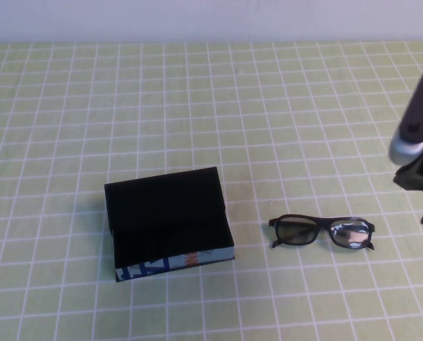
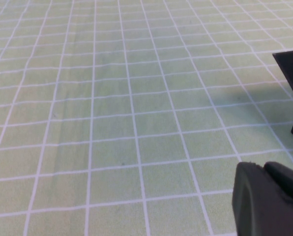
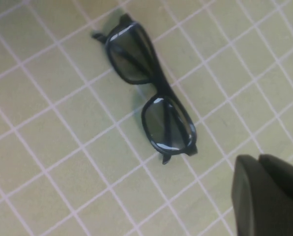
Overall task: Return glasses to glasses case
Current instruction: Pick up the glasses from the table
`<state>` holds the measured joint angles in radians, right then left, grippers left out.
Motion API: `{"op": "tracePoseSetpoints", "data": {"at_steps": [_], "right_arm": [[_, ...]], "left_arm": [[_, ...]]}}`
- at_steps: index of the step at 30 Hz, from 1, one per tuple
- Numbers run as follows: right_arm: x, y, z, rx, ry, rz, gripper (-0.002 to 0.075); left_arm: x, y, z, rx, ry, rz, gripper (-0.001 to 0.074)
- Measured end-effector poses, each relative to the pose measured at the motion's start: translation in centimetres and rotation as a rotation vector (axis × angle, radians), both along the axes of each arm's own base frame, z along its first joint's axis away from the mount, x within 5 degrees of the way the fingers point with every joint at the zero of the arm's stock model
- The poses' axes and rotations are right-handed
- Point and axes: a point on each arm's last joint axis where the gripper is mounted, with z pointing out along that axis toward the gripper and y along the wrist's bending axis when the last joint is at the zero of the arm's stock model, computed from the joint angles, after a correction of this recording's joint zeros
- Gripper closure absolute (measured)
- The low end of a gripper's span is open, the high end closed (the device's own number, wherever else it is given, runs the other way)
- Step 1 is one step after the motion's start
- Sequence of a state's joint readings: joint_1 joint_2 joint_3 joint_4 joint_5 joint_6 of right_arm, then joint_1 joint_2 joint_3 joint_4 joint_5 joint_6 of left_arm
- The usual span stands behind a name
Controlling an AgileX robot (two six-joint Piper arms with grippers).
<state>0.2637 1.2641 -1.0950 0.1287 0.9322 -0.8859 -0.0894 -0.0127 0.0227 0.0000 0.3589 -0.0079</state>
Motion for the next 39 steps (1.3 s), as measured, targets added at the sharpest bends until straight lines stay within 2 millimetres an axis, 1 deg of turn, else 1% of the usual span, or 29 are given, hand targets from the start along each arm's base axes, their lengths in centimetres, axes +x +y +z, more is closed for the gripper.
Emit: {"op": "tracePoseSetpoints", "data": {"at_steps": [3,5,6,8,9,10,13,15,16,20,25,29,34,39], "right_arm": [[1.3,1.7,-1.5,-0.101,0.028,0.111,0.074],[2.1,2.8,-2.7,-0.143,0.042,0.156,0.0722],[2.5,3.2,-3.2,-0.156,0.041,0.173,0.07],[3.2,3.9,-4.1,-0.169,0.039,0.188,0.064],[3.6,4.2,-4.6,-0.172,0.037,0.193,0.0596],[4.0,4.3,-5.1,-0.179,0.035,0.194,0.0535],[5.0,4.6,-6.5,-0.195,0.044,0.198,0.0391],[5.5,4.8,-7.4,-0.204,0.058,0.199,0.0327],[5.7,4.9,-7.9,-0.206,0.065,0.199,0.0307],[6.4,5.2,-9.2,-0.212,0.083,0.199,0.0277],[7.2,5.6,-10.7,-0.205,0.105,0.194,0.0271],[7.5,5.9,-11.7,-0.188,0.14,0.184,0.027],[7.7,6.1,-12.4,-0.173,0.155,0.176,0.027],[8.0,6.2,-12.6,-0.166,0.136,0.17,0.027]], "left_arm": [[0.0,0.0,0.0,0.0,0.0,0.0,0.0738],[0.0,0.0,0.0,0.0,0.0,0.0,0.0738],[0.0,0.0,0.0,0.0,0.0,0.0,0.0738],[0.0,0.0,0.0,0.0,0.0,0.0,0.0738],[0.0,0.0,0.0,0.0,0.0,0.0,0.0738],[0.0,0.0,0.0,0.0,0.0,0.0,0.0738],[0.0,0.0,0.0,0.0,0.0,0.0,0.0738],[0.0,0.0,0.0,0.0,0.0,0.0,0.0738],[0.0,0.0,0.0,0.0,0.0,0.0,0.0738],[0.0,0.0,0.0,0.0,0.0,0.0,0.0738],[0.0,0.0,0.0,0.0,0.0,0.0,0.0738],[0.0,0.0,0.0,0.0,0.0,0.0,0.0738],[0.0,0.0,0.0,0.0,0.0,0.0,0.0738],[0.0,0.0,0.0,0.0,0.0,0.0,0.0738]]}}
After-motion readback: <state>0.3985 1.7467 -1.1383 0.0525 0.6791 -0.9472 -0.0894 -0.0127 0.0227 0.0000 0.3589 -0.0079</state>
